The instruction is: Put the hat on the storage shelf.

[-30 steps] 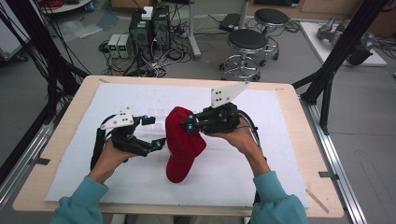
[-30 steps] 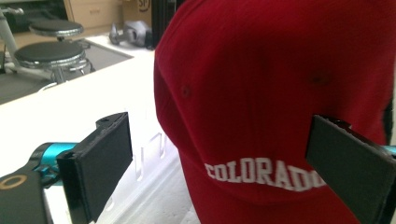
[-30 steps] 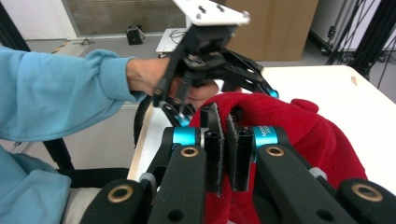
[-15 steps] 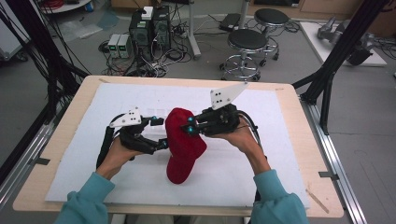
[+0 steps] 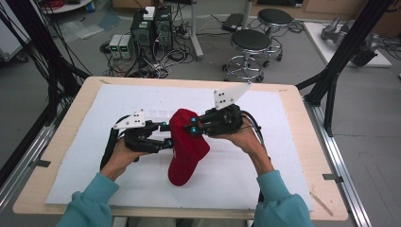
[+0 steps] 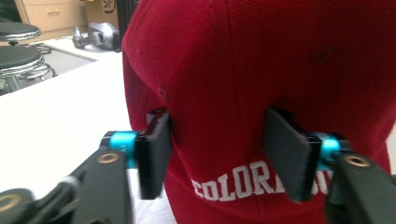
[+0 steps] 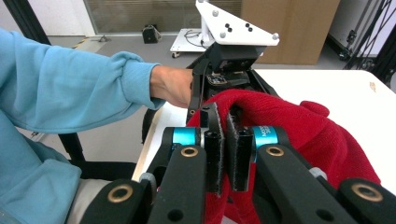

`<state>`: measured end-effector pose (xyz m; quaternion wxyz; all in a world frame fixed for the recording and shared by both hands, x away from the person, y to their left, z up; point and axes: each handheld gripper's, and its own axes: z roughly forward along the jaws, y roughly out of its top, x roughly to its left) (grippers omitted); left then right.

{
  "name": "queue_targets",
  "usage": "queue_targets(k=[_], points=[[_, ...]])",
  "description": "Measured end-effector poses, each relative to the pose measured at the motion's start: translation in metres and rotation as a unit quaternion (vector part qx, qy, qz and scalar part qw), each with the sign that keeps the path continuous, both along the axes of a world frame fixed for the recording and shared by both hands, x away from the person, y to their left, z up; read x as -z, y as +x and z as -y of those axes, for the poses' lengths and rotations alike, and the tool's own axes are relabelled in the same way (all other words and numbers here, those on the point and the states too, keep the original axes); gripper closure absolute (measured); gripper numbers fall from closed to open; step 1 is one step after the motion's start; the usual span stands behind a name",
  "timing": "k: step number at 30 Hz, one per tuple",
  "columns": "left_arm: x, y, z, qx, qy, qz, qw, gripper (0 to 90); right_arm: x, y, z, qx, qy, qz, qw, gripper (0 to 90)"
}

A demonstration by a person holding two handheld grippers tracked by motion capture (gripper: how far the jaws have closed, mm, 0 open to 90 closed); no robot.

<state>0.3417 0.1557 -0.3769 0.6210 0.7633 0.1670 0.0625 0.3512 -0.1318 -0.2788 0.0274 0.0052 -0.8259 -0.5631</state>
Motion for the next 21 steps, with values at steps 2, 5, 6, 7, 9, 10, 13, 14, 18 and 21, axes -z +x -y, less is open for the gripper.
queue_targets(k=[2,5,6,7,9,10,13,14,18,21], points=[[-0.0004,-0.0009,0.0003,0.0,0.002,0.003,1.0,52.7,0.0003,0.0003,-0.0003,-0.001,-0.001,0.0,1.0,87.1],[-0.0008,-0.0016,0.0004,0.002,0.005,0.005,1.0,60.1,0.0007,0.0006,-0.0012,-0.002,-0.001,0.001,1.0,87.1],[-0.0011,-0.0019,0.0004,0.001,0.007,0.006,1.0,63.2,0.0008,0.0003,-0.0013,0.0,-0.002,-0.001,1.0,87.1],[-0.0013,-0.0022,0.0001,0.002,0.01,0.01,0.9999,66.3,0.0009,0.0004,-0.0015,-0.001,-0.003,-0.001,1.0,87.1],[-0.0019,-0.0031,0.0,0.0,0.014,0.014,0.9998,74.3,0.001,0.0,-0.0016,0.001,-0.006,-0.002,1.0,87.1],[-0.0021,-0.0037,-0.0002,0.0,0.017,0.014,0.9998,77.8,0.001,-0.0001,-0.0016,0.001,-0.007,-0.003,1.0,87.1],[-0.003,-0.0051,-0.0004,0.001,0.023,0.017,0.9996,85.5,0.0014,0.0001,-0.0018,0.004,-0.009,-0.001,0.9999,87.0],[-0.0033,-0.0054,-0.0006,-0.001,0.024,0.016,0.9996,86.1,0.0016,-0.0002,-0.002,0.005,-0.009,-0.002,0.9999,87.0],[-0.0045,-0.0067,-0.0014,-0.008,0.03,0.021,0.9993,87.4,0.0014,0.0001,-0.0019,0.009,-0.01,0.002,0.9999,86.6],[-0.0055,-0.0079,-0.0014,-0.014,0.031,0.026,0.9991,87.5,0.0012,0.0001,-0.0009,0.014,-0.01,0.002,0.9998,84.9]])
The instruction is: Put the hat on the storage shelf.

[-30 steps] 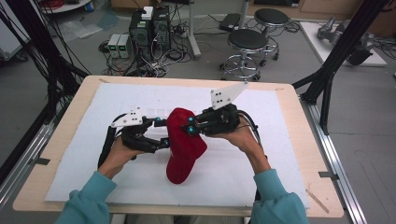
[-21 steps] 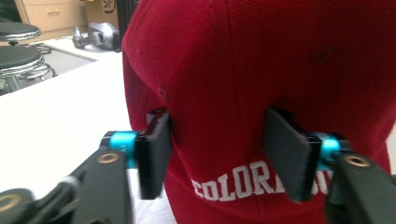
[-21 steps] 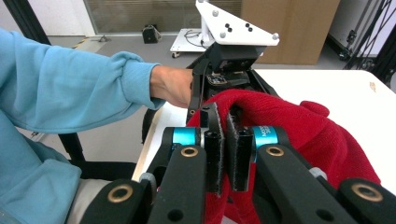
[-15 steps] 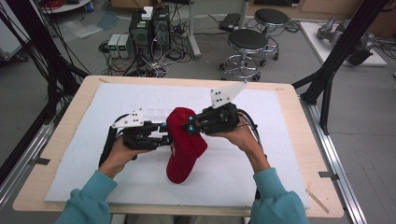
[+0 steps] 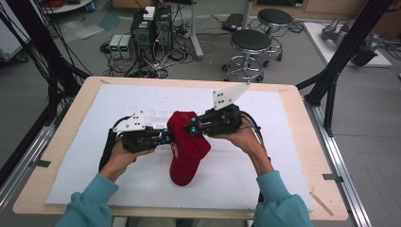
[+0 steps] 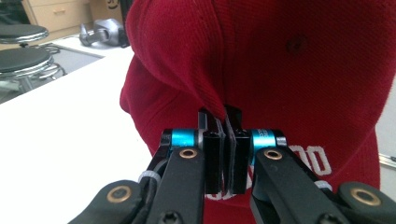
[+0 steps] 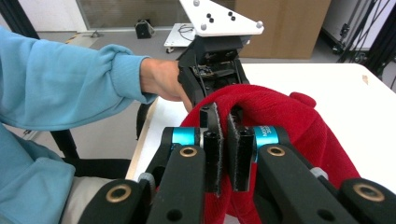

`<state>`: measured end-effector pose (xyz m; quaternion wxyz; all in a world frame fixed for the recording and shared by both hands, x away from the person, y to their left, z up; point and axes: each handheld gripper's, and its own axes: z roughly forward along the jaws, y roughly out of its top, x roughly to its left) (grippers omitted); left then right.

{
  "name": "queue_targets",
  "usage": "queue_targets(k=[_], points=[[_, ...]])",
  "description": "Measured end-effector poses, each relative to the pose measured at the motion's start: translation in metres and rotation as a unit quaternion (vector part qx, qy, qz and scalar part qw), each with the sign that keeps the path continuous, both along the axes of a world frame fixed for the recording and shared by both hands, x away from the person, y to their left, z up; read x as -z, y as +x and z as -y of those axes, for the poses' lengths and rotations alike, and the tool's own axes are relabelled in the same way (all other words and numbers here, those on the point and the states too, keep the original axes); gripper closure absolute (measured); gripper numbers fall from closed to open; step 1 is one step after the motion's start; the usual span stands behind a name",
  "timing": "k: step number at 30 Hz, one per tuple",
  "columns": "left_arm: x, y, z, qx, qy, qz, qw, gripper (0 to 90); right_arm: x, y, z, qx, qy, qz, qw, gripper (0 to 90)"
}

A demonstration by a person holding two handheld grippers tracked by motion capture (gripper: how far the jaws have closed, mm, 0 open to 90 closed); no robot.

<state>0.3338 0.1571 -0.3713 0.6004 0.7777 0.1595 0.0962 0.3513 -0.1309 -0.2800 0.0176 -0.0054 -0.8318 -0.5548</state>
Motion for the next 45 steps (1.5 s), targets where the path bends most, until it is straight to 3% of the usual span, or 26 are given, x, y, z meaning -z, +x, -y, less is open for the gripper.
queue_targets(k=[9,14,17,22,30,39,45], points=[[-0.005,-0.002,-0.008,-0.012,-0.015,0.006,0.9998,87.9,-0.001,0.0,0.004,0.024,0.006,0.003,0.9997,65.6],[-0.008,-0.003,-0.013,-0.015,-0.021,0.012,0.9996,88.1,-0.001,0.0,0.005,0.067,0.004,0.008,0.9977,38.2],[-0.009,-0.005,-0.012,-0.016,-0.013,0.019,0.9996,88.2,-0.001,0.0,0.006,0.091,0.012,0.007,0.9957,27.0],[-0.011,-0.006,-0.015,-0.017,-0.026,0.024,0.9992,88.2,-0.001,0.002,0.009,0.13,0.019,0.008,0.9913,12.0],[-0.027,-0.004,-0.027,-0.047,-0.045,0.037,0.9972,88.2,-0.005,-0.001,0.021,0.155,0.033,0.004,0.9874,11.9],[-0.054,-0.003,-0.035,-0.082,-0.057,0.059,0.9933,88.1,0.001,-0.004,0.036,0.192,0.045,-0.016,0.9801,11.9],[-0.068,0.0,-0.036,-0.102,-0.06,0.077,0.99,88.1,0.006,-0.005,0.038,0.197,0.041,-0.028,0.9791,13.5]])
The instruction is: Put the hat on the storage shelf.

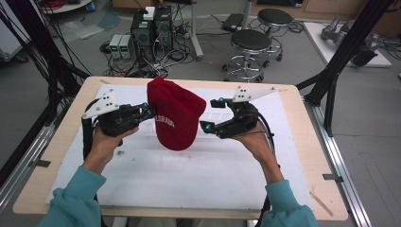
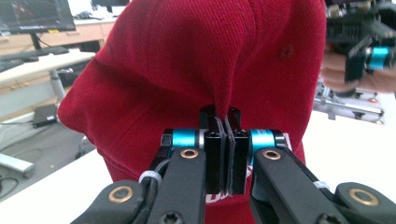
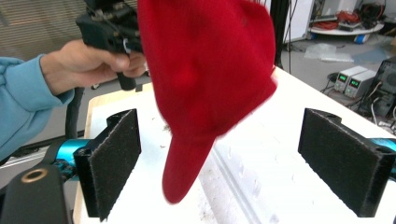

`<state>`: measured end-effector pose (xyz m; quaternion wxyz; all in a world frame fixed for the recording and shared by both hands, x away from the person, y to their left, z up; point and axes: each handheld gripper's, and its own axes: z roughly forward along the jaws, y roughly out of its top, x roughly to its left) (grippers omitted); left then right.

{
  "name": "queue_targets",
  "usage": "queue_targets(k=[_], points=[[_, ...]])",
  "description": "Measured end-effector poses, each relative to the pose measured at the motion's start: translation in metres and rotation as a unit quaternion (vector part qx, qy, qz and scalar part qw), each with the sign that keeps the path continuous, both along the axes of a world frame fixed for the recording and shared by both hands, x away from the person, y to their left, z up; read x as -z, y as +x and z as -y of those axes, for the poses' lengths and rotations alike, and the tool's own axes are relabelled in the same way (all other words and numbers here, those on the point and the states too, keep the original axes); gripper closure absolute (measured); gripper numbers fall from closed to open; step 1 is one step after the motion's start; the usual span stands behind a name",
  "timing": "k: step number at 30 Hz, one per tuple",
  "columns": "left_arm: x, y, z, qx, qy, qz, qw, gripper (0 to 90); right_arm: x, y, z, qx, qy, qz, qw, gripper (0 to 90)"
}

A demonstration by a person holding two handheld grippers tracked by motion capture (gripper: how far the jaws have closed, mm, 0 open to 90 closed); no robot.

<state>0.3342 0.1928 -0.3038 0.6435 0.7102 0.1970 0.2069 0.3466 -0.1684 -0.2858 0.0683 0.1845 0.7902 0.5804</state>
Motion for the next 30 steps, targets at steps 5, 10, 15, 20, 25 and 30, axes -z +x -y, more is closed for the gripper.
queue_targets(k=[5,10,15,20,25,30], points=[[-0.009,0.003,0.003,-0.004,0.0,0.003,1.0,88.2,0.008,0.0,-0.001,-0.007,-0.003,-0.014,0.9999,20.5],[-0.012,0.005,0.007,-0.003,0.0,0.005,1.0,88.1,0.013,0.002,-0.003,-0.012,-0.004,-0.027,0.9996,25.9],[-0.014,0.008,0.01,-0.004,0.004,0.003,1.0,88.1,0.015,0.003,-0.006,-0.012,-0.004,-0.026,0.9996,28.9],[-0.014,0.01,0.012,-0.004,0.004,-0.004,1.0,88.1,0.019,0.004,-0.007,-0.009,0.0,-0.037,0.9993,31.5],[-0.014,0.01,0.014,-0.002,0.01,-0.004,0.9999,88.1,0.026,0.004,-0.008,-0.005,0.004,-0.041,0.9992,36.1],[-0.013,0.011,0.018,0.002,0.007,-0.005,1.0,88.1,0.03,0.006,-0.012,-0.009,0.008,-0.049,0.9987,45.2]])
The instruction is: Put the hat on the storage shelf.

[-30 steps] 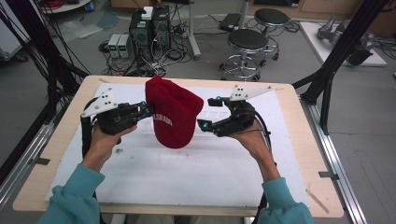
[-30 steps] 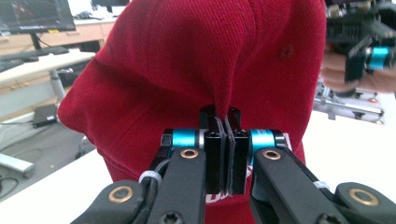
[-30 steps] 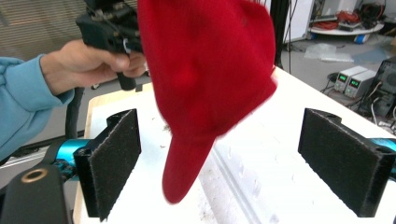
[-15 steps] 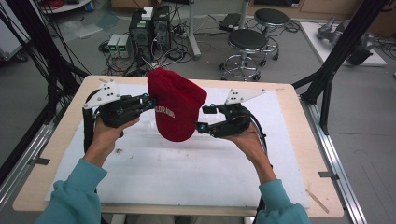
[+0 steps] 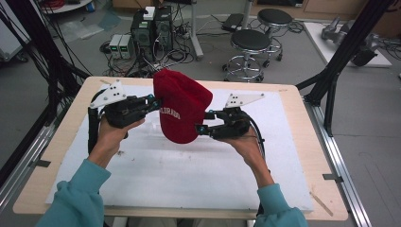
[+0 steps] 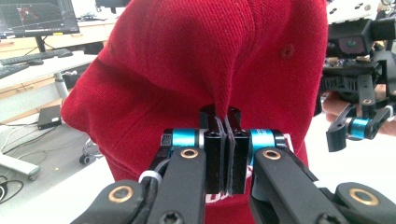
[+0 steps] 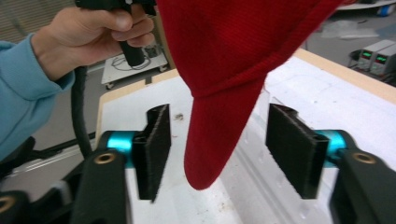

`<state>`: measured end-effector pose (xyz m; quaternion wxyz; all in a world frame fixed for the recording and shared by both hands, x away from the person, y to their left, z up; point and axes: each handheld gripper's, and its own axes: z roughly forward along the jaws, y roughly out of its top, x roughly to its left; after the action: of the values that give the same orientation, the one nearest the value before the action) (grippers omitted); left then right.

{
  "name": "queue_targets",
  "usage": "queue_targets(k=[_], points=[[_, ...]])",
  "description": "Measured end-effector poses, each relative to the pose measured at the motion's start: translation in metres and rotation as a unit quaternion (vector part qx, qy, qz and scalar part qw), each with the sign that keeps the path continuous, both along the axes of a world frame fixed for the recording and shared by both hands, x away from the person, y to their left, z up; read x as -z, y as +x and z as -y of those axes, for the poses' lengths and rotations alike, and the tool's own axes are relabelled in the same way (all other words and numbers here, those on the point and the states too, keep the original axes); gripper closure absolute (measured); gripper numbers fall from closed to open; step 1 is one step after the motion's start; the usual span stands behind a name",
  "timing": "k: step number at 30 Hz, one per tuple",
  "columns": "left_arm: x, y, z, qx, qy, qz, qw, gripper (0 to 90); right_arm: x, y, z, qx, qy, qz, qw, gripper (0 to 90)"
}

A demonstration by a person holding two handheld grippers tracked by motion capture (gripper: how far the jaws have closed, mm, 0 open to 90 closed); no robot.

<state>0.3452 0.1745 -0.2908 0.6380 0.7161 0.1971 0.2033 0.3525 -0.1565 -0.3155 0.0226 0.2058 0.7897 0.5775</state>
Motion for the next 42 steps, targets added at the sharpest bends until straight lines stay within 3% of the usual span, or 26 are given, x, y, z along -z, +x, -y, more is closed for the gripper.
queue_targets(k=[6,11,16,33,36,42], points=[[0.0008,0.0006,0.002,0.002,-0.001,-0.002,1.0,88.1,0.0009,-0.001,-0.0015,-0.016,-0.004,0.005,0.9999,70.1],[0.0006,0.0003,0.002,0.001,-0.004,0.002,1.0,88.0,0.0012,-0.0013,-0.0018,-0.032,0.004,0.007,0.9994,80.6],[0.0011,0.0014,0.0009,-0.002,-0.003,-0.001,1.0,88.0,0.0013,-0.0019,-0.0035,-0.048,0.012,-0.003,0.9988,84.0],[0.0043,0.0025,0.0004,0.002,-0.002,-0.001,1.0,85.4,-0.0007,-0.0049,-0.005,-0.067,0.008,0.012,0.9976,85.5],[0.005,0.0027,-0.0005,-0.004,-0.004,-0.004,1.0,79.9,-0.0009,-0.0052,-0.0044,-0.068,0.006,0.013,0.9975,85.6],[0.0065,0.0046,-0.0033,-0.021,-0.005,-0.019,0.9996,48.6,-0.0011,-0.0053,-0.0042,-0.056,-0.002,0.019,0.9982,85.8]])
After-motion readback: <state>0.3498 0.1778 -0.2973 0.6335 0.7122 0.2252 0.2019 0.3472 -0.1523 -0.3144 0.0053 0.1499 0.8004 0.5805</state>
